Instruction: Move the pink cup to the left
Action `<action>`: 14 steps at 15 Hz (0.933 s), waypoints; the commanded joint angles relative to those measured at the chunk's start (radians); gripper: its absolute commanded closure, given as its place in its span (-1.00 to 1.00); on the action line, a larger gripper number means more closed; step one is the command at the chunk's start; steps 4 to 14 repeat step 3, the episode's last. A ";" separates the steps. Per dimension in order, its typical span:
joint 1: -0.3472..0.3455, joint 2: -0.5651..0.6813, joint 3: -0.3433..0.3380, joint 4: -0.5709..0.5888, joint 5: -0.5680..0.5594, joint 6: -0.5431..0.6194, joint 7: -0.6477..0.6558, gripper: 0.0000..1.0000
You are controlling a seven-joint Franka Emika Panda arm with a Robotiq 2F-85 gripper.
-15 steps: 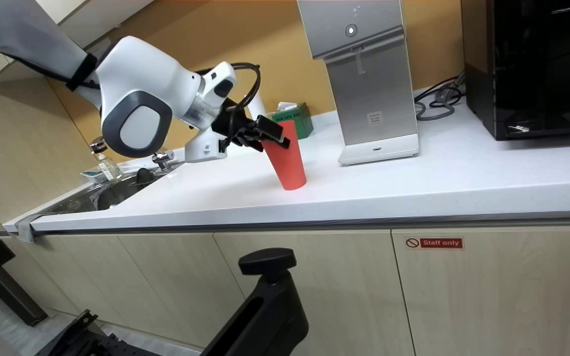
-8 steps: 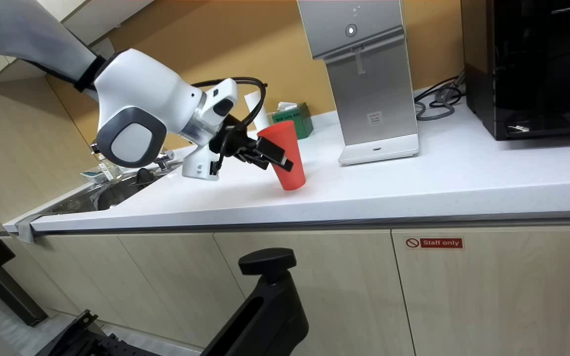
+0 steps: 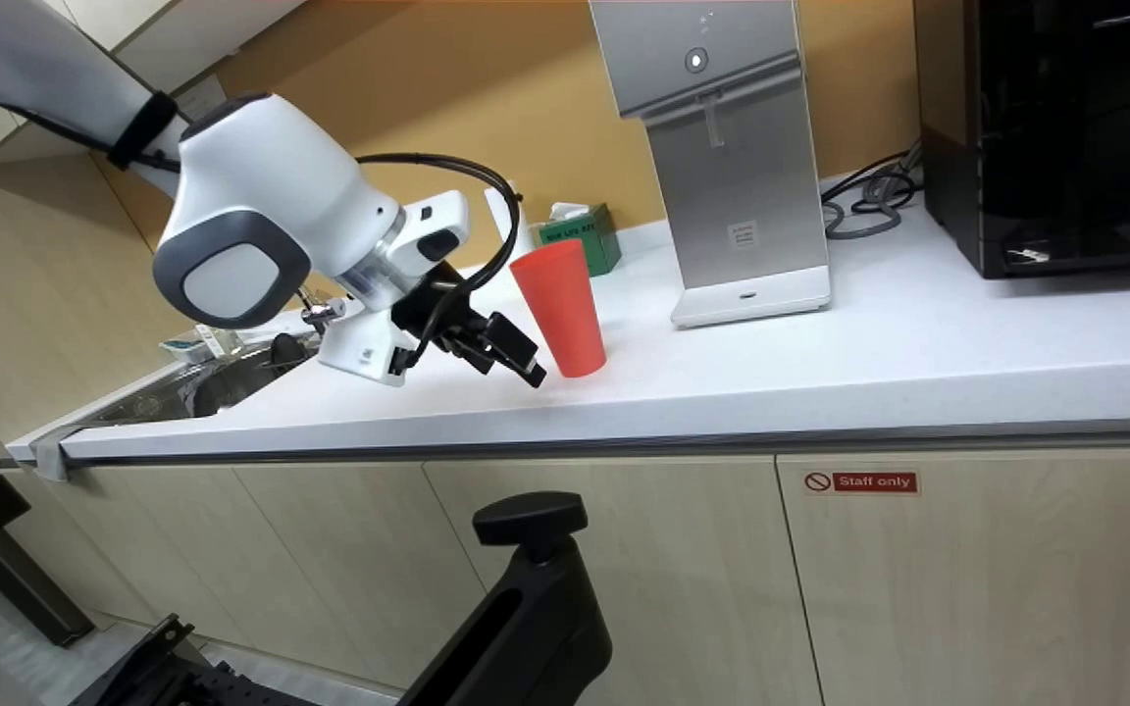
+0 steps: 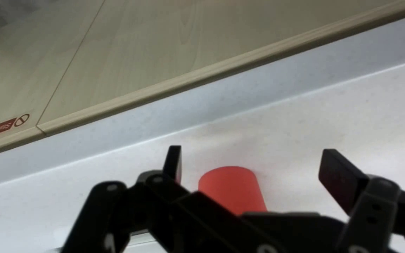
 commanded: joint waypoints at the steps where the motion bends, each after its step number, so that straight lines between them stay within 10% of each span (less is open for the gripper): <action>1: -0.101 -0.046 0.069 -0.005 -0.091 -0.044 0.042 -1.00; 14: -0.180 -0.059 0.122 -0.002 -0.154 -0.043 0.068 -1.00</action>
